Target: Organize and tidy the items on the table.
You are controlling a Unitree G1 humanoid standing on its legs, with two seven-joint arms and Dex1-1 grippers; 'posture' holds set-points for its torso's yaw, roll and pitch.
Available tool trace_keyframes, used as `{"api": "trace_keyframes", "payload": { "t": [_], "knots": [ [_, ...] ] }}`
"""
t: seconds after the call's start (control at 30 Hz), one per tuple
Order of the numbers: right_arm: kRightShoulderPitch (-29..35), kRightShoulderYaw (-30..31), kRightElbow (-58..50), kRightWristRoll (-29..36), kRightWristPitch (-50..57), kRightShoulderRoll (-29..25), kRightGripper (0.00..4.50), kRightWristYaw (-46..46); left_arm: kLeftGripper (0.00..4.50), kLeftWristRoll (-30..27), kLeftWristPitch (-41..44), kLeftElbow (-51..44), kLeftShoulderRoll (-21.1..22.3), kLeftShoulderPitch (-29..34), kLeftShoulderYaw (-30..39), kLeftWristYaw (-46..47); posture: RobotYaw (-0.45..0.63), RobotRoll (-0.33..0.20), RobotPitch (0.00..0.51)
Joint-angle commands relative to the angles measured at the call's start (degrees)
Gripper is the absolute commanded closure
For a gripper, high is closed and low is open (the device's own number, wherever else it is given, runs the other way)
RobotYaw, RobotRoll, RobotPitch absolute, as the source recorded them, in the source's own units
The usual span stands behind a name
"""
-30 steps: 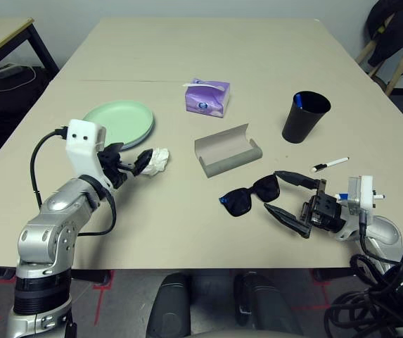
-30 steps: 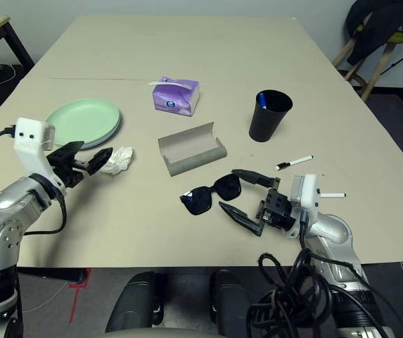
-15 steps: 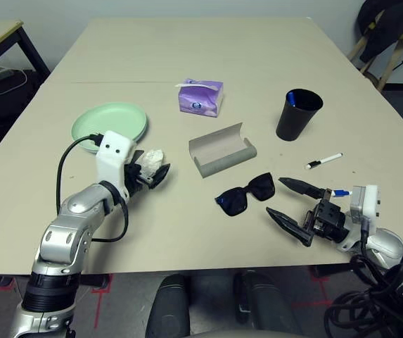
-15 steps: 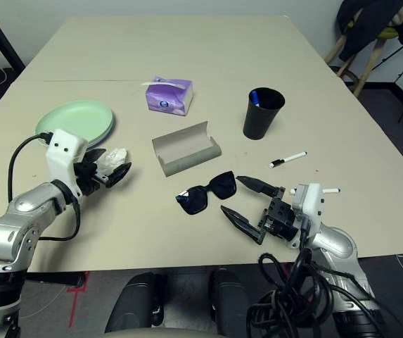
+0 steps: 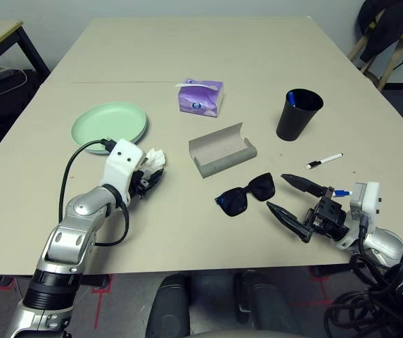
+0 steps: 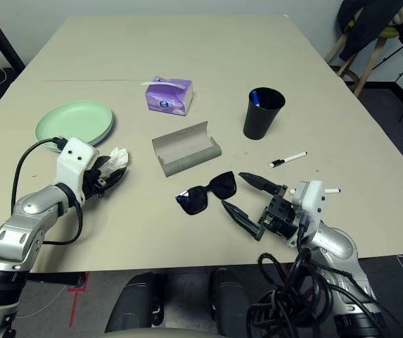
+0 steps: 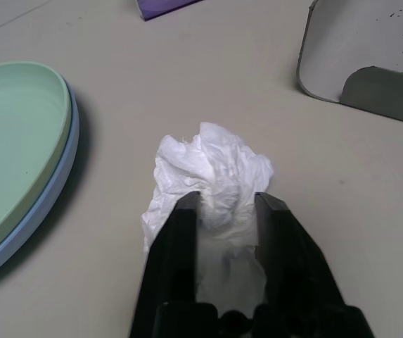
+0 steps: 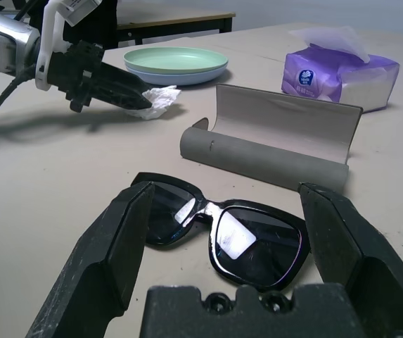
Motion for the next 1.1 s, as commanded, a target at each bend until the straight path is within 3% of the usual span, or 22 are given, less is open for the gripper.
{"api": "trace_keyframes", "payload": {
  "t": [0.03,0.07,0.43,0.53,0.8,1.1],
  "knots": [
    [0.34,-0.11,-1.36,0.14,0.35,-0.35,0.00,-0.16,4.06,0.45,0.01,0.93,1.18,-0.50,0.93,-0.90,-0.03,0.000,0.143],
    [0.29,-0.13,-1.28,0.19,0.38,-0.38,0.00,-0.11,4.48,0.28,0.02,0.93,1.45,-0.94,1.40,-1.04,-0.03,0.000,0.143],
    [-1.09,-0.13,1.46,0.11,-0.45,-0.49,0.00,1.60,4.48,-3.54,4.59,2.53,3.14,-14.92,6.91,-1.37,0.00,0.000,0.143],
    [-1.34,-0.40,2.80,0.03,-1.14,-0.53,0.00,2.49,4.48,-1.25,5.53,6.08,3.19,-20.07,6.27,1.09,0.00,0.000,0.143],
    [-0.91,-0.23,2.62,-0.23,-2.04,-0.04,0.00,2.25,4.48,13.19,4.51,24.80,3.96,-29.71,-1.29,10.99,-0.02,0.000,0.139],
    [0.54,-0.54,0.01,-0.18,-1.50,-0.34,0.00,0.73,4.48,21.57,1.81,33.65,3.85,-32.42,-6.56,13.56,-0.05,0.000,0.140]
  ]
}}
